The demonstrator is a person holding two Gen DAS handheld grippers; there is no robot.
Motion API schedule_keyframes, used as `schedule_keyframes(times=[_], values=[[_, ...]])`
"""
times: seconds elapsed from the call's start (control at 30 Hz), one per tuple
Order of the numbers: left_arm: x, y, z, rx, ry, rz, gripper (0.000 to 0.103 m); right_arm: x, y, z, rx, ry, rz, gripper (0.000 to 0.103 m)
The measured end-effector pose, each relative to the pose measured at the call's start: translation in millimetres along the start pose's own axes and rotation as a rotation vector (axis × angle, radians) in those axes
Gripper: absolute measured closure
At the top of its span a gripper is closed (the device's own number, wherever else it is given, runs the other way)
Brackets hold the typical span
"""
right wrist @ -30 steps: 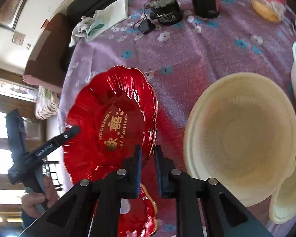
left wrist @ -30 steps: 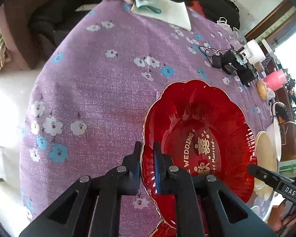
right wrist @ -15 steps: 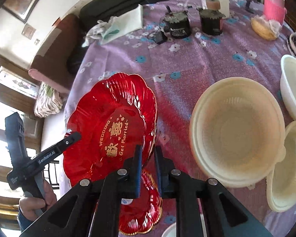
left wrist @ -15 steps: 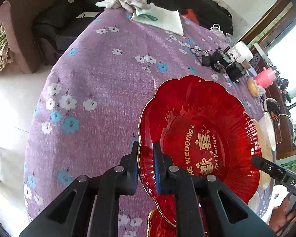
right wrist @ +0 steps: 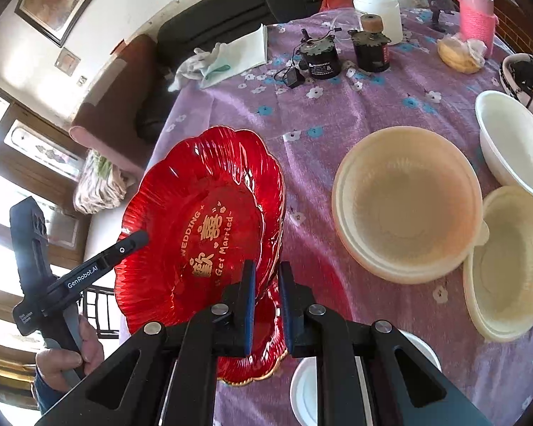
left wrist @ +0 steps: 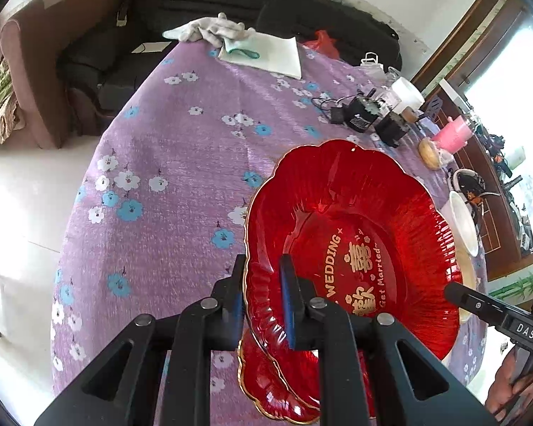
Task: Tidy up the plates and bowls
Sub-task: 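Lift the red wedding plate with the left gripper and carry it across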
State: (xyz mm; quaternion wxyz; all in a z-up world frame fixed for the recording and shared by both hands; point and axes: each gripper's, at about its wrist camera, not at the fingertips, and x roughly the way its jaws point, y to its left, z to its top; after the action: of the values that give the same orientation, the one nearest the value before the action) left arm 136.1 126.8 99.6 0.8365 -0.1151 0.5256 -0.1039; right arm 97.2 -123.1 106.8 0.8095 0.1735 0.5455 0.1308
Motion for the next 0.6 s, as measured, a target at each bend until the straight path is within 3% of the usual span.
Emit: schedule_keyframes(times=[0.3, 0.6], values=[[-28, -38, -23, 0.023, -0.038, 0.022, 0.084, -33, -19, -18, -0.013, -0.022, 0.067, 0.089], [-42, -157, -63, 0.109, -0.04, -0.03, 0.082, -118, -100, -49, 0.024, -0.09, 0.1, 0.089]])
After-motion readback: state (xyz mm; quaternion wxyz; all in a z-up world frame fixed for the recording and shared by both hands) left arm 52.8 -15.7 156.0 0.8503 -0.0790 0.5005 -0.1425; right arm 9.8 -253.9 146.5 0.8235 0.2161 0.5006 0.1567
